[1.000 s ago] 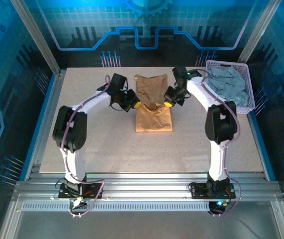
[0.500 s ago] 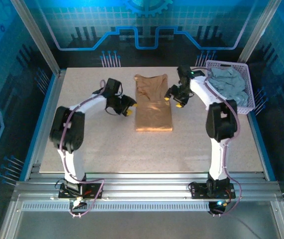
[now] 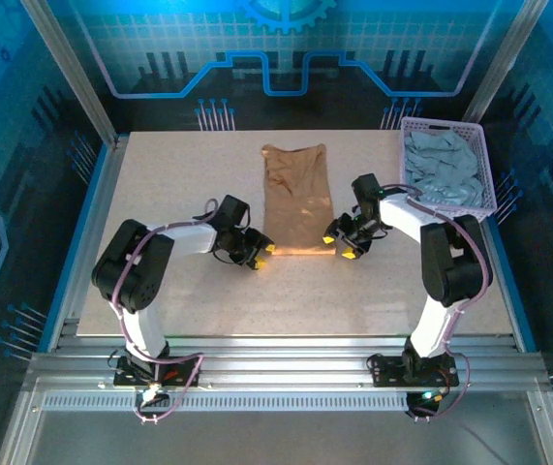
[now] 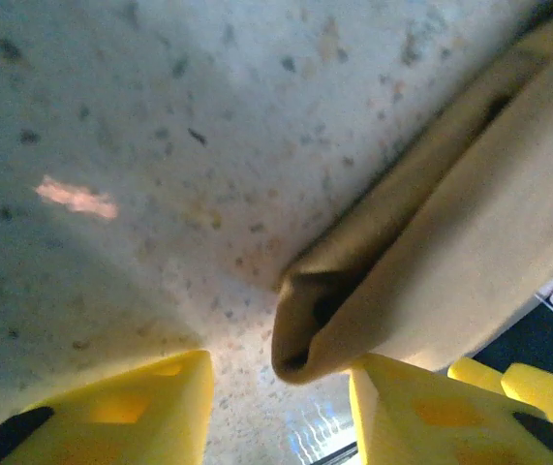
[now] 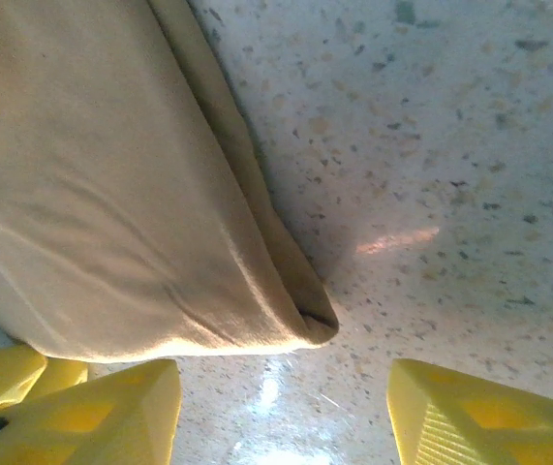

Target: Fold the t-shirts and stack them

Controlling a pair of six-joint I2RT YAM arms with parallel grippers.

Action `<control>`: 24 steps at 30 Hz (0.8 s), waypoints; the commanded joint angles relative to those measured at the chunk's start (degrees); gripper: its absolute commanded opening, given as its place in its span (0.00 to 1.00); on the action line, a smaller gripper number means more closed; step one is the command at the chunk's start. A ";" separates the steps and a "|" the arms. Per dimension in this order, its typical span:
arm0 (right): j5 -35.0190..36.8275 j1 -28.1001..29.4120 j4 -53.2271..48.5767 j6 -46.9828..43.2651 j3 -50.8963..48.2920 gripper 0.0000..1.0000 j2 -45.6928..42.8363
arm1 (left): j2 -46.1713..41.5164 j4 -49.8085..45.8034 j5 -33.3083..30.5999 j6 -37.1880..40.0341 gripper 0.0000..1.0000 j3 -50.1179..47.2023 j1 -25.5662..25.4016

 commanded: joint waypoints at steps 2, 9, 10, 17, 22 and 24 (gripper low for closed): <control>-2.99 0.37 3.12 1.44 -0.51 0.59 2.07 | 2.82 2.77 -1.49 0.22 0.36 3.35 0.68; -2.79 1.13 2.49 3.29 0.87 0.47 5.51 | 5.15 4.41 -1.00 0.65 0.18 6.09 0.72; -2.82 1.33 2.64 3.65 1.17 0.45 6.09 | 5.41 4.41 -0.88 0.73 0.14 6.35 0.72; 0.72 2.36 -1.07 4.82 6.78 0.04 8.94 | 4.49 1.26 -1.10 2.46 0.00 7.47 0.81; 3.04 2.96 -4.97 3.15 6.41 0.00 5.52 | 0.57 -4.75 0.14 6.49 0.00 5.56 0.75; 2.68 3.50 -5.94 2.21 4.04 0.00 3.35 | -1.37 -7.76 1.21 9.31 0.00 4.02 0.44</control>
